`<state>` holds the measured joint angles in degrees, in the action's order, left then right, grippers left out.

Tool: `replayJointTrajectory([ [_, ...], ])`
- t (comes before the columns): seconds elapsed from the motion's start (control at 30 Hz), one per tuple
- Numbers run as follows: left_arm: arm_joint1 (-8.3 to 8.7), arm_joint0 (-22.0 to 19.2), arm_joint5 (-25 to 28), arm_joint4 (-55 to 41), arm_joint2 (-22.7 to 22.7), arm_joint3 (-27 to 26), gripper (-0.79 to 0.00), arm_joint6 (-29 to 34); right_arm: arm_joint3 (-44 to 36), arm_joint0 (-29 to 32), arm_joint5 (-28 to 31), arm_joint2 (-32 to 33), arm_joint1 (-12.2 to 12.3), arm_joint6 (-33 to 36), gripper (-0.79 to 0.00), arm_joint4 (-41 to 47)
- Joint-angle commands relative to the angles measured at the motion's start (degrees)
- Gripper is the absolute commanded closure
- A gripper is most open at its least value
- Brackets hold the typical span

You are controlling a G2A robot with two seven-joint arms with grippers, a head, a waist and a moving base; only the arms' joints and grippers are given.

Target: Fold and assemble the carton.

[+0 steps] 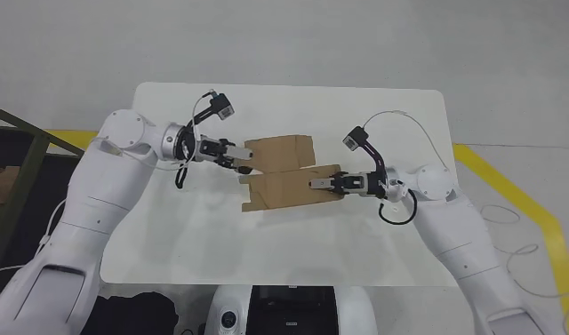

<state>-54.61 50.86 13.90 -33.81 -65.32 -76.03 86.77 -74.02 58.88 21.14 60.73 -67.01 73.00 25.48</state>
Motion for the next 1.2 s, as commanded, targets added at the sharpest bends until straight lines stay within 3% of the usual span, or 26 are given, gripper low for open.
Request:
replayJointTrajectory([
  [0.0,0.12,0.11,-0.23,-0.05,-0.42,-0.47,-0.785,0.08,-0.06,0.08,-0.26,-0.05,0.04,-0.55,0.0,-0.49],
  [0.9,1.7,2.73,-2.2,2.54,-5.1,-9.62,-0.785,-0.62,0.1,-0.25,-1.56,-0.92,0.37,-2.45,0.0,-2.19],
  [1.17,1.42,1.84,-3.27,5.05,-3.12,-8.86,-0.785,-3.45,-0.36,-0.45,-1.36,-1.12,0.41,-2.65,0.0,-2.03],
])
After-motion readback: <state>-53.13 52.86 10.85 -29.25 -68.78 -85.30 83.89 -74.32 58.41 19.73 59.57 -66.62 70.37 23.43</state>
